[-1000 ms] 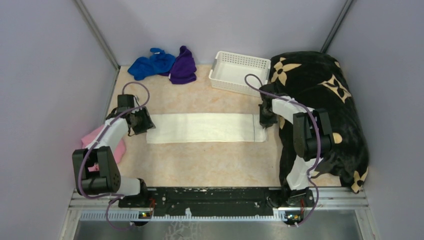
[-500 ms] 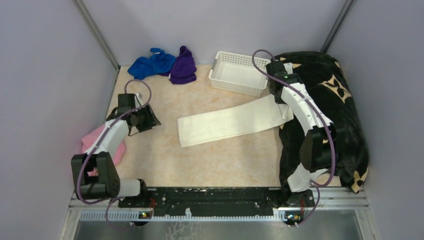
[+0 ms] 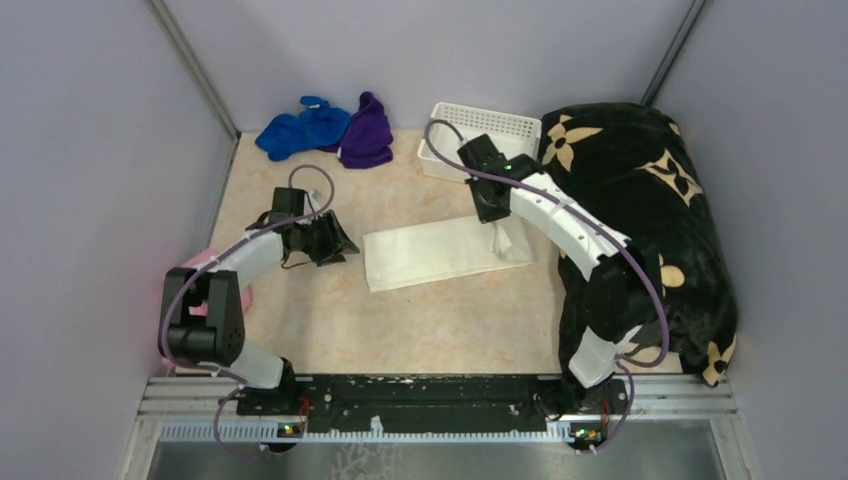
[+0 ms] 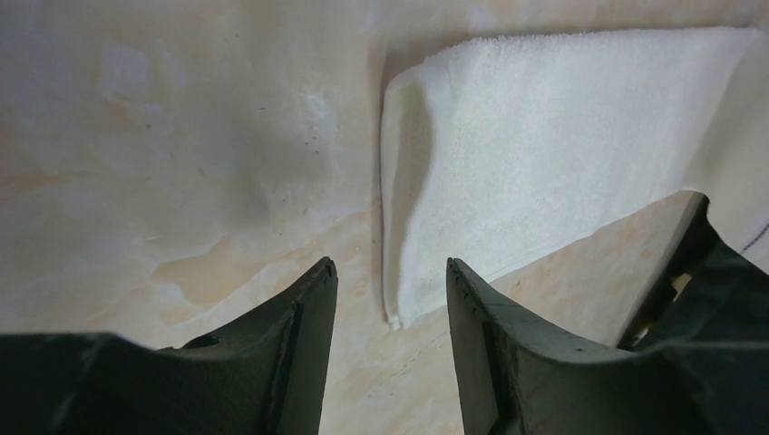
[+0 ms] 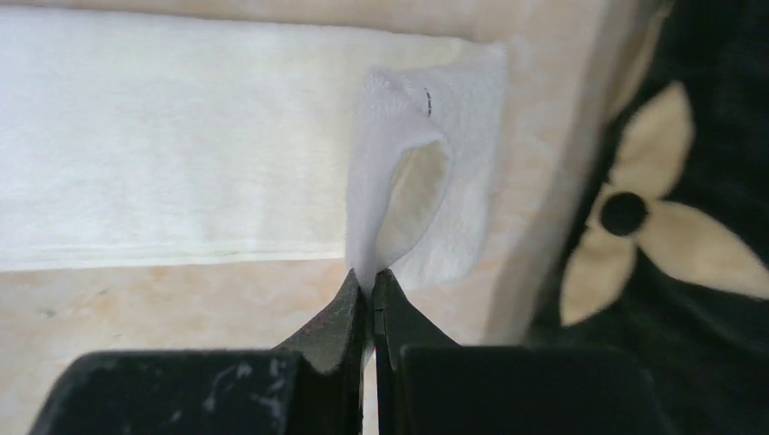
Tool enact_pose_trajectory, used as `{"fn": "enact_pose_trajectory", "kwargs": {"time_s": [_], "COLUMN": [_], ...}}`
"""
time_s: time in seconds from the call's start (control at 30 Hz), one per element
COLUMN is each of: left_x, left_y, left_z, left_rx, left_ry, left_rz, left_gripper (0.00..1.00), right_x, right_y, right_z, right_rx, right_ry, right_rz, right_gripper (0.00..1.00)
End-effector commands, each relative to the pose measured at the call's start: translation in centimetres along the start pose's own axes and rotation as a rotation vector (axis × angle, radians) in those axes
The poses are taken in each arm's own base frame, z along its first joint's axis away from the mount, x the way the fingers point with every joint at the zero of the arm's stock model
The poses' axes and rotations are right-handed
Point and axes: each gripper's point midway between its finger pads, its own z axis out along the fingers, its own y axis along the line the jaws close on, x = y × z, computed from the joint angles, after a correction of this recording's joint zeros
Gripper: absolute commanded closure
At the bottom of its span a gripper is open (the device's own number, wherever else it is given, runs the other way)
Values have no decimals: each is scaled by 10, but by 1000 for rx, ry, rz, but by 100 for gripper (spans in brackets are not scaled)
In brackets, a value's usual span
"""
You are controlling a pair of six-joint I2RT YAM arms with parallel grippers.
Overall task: Roll the towels
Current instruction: Fold the towel at the center of the board.
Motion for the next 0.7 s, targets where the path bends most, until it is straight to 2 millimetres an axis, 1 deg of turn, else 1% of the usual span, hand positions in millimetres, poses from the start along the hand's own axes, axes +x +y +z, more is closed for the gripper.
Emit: {"fn": "enact_pose_trajectory", "kwargs": {"time_s": [0.0, 0.07, 0.13, 0.27, 0.37, 0.53, 0.67], "left_x": [14, 21, 30, 43, 50, 60, 62], "left_y": [-15, -19, -18, -10, -1, 3, 2], "left_z": [20, 28, 35, 45, 50, 54, 54], "left_rx": [81, 90, 85, 64, 42, 39, 35], "left_ry": [48, 70, 91, 108, 111, 135, 135], "left_rz": [-53, -56, -67, -97, -120, -132, -125], "left_gripper": [47, 48, 48, 51, 55, 65, 71], "right_x": [-24, -27, -30, -33, -33, -36, -39], "right_y": [73, 98, 121, 158, 179, 209, 227], "right_z": [-7, -7, -8, -5, -5, -3, -1], "right_rx": [-246, -305, -351, -414, -444, -501, -529], "right_ry": [-41, -39, -37, -23, -10, 0, -4], "right_rz": [28, 16, 12, 8, 3, 19, 35], "right_gripper": [100, 100, 100, 100, 100, 100, 100]}}
